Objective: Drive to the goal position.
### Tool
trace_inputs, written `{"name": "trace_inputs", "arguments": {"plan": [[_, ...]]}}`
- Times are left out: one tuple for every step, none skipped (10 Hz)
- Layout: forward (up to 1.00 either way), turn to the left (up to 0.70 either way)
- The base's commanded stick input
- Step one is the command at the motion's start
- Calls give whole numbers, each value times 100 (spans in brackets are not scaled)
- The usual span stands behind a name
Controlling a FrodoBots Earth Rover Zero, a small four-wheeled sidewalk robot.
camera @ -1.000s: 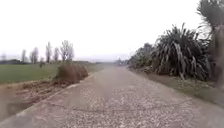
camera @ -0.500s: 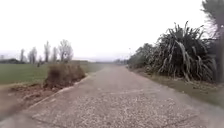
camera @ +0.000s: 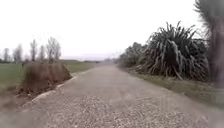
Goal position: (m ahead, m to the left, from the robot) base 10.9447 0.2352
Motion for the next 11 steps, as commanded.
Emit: {"name": "trace_inputs", "arguments": {"plan": [[85, 0], [85, 0], [85, 0], [85, 0], [85, 0], [85, 0], [85, 0], [85, 0], [85, 0], [85, 0], [85, 0]]}}
